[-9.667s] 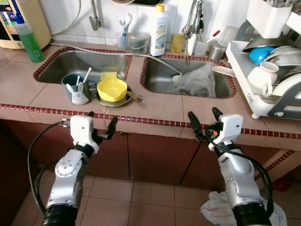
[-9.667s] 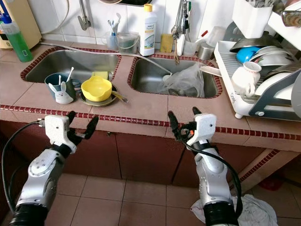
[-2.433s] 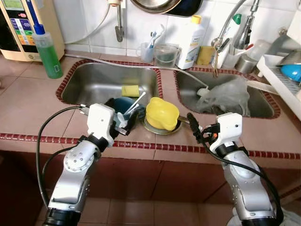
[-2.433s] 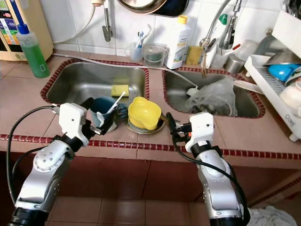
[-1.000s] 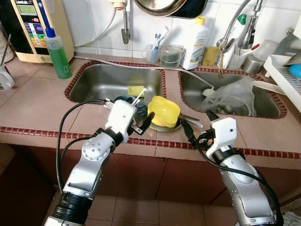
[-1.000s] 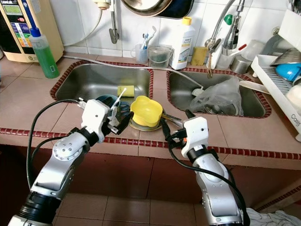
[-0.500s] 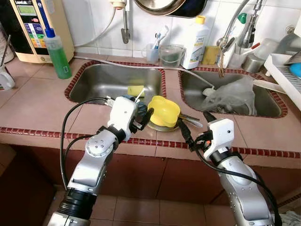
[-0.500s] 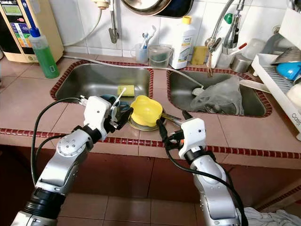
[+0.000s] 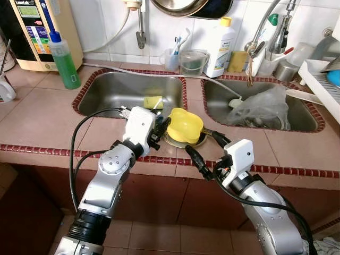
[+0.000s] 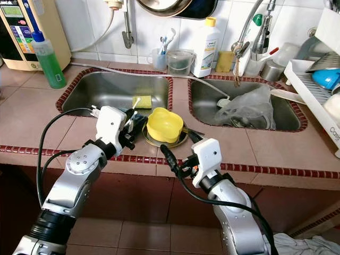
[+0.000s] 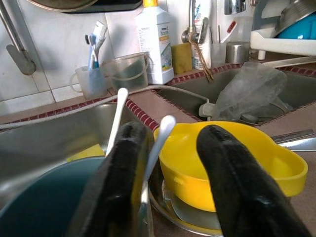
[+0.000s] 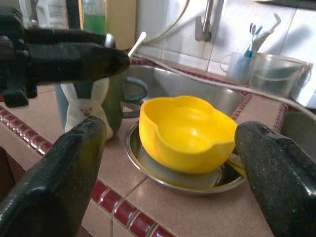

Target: Kitchen organization

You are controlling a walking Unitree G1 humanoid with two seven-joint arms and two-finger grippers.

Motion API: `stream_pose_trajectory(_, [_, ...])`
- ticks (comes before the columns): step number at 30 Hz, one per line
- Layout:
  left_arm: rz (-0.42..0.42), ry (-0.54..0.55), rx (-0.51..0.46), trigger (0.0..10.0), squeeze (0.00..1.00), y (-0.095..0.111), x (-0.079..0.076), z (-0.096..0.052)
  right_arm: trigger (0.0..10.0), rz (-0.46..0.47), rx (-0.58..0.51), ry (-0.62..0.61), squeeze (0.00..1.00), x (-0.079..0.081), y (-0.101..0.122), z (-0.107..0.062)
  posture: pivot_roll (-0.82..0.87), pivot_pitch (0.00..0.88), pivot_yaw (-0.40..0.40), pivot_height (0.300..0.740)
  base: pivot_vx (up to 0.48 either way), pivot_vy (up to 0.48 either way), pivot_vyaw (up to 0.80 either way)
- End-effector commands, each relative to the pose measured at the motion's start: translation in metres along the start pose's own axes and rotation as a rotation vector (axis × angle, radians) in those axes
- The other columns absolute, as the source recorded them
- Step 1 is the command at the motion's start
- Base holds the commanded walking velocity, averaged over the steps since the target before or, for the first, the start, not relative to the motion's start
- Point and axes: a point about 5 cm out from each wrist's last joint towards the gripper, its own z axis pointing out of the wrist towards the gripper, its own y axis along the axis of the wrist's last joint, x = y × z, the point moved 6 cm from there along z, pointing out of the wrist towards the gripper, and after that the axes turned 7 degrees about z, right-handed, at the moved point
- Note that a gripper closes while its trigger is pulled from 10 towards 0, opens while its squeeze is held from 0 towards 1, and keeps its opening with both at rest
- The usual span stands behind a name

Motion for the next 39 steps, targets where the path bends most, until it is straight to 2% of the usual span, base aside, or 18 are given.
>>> stream_pose_trajectory(1, [0.012,-0.005,0.003,0.0,0.00,0.002,0.000,0.003,10.0,0.005,-0.006,0.016,0.00,0.003,0.003,-0.001,0.00,0.000,-0.006,0.740,0.000,0.000,0.00])
stream_pose_trajectory(19, [0.026,0.003,0.007,0.0,0.00,0.002,0.000,0.003,10.0,0.044,-0.001,0.080,0.00,0.012,0.008,-0.002,0.00,0.000,-0.013,0.740,0.000,0.000,0.00])
stream_pose_trajectory(36, [0.041,0.054,-0.019,0.0,0.00,0.012,0.017,0.003,10.0,0.058,-0.013,0.086,0.00,0.012,0.014,0.002,0.02,0.000,-0.027,0.740,0.000,0.000,0.00])
stream_pose_trajectory(37, [0.041,0.057,-0.027,1.2,0.00,0.015,0.020,0.003,10.0,0.059,-0.016,0.088,0.00,0.012,0.015,0.003,0.02,0.000,-0.027,0.740,0.000,0.000,0.00])
stream_pose_trajectory(39, [0.041,0.056,-0.030,1.2,0.00,0.017,0.021,0.004,10.0,0.058,-0.016,0.088,0.00,0.012,0.015,0.003,0.02,0.000,-0.027,0.740,0.000,0.000,0.00])
